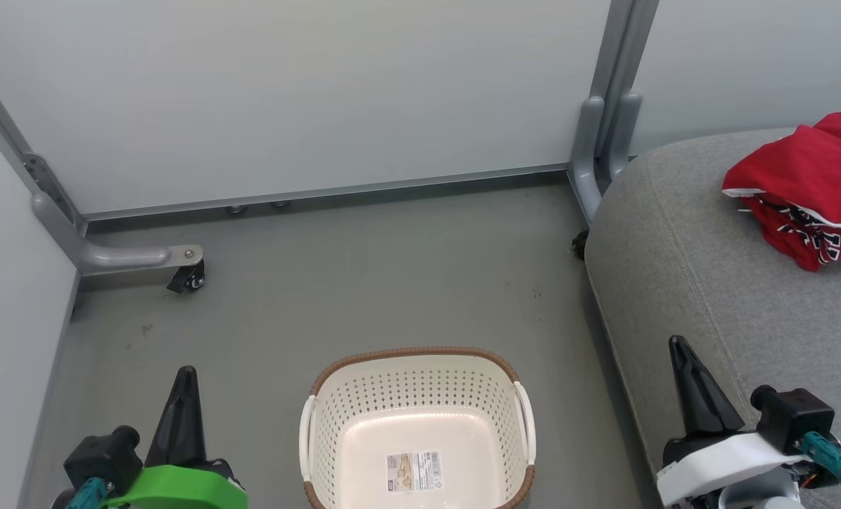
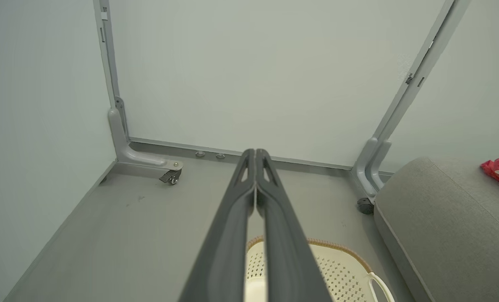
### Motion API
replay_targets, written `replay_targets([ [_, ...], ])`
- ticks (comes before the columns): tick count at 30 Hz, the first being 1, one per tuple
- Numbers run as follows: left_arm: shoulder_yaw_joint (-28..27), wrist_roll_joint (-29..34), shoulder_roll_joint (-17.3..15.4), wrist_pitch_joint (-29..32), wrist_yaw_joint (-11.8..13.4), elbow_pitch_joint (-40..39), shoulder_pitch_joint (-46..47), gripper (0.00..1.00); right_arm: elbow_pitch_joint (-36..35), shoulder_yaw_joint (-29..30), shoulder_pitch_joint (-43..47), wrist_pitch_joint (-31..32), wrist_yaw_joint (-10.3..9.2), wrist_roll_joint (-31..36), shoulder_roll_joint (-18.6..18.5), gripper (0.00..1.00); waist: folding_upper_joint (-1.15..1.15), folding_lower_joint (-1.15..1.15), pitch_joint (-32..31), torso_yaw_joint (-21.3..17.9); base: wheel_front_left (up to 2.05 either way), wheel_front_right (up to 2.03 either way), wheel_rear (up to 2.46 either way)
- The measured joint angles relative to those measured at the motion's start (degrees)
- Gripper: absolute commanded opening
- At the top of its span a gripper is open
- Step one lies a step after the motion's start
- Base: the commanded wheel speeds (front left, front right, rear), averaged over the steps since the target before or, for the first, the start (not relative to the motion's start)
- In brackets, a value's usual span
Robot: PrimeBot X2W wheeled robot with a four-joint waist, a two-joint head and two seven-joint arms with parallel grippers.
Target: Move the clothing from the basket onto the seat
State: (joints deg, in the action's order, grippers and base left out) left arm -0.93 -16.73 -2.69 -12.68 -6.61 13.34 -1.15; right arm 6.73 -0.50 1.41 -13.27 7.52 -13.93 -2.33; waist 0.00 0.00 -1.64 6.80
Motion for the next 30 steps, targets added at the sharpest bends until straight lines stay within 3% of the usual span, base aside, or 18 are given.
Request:
replay_targets([
  [30,-1.88,-27.77,0.00,6.91,-0.19,0.04,1.83,0.00,2.67,2.11,-2.20,6.89,0.00,-29.26,-0.34,0.00,0.00,0.00,0.46,-1.72,0.00,0.00,0.00],
])
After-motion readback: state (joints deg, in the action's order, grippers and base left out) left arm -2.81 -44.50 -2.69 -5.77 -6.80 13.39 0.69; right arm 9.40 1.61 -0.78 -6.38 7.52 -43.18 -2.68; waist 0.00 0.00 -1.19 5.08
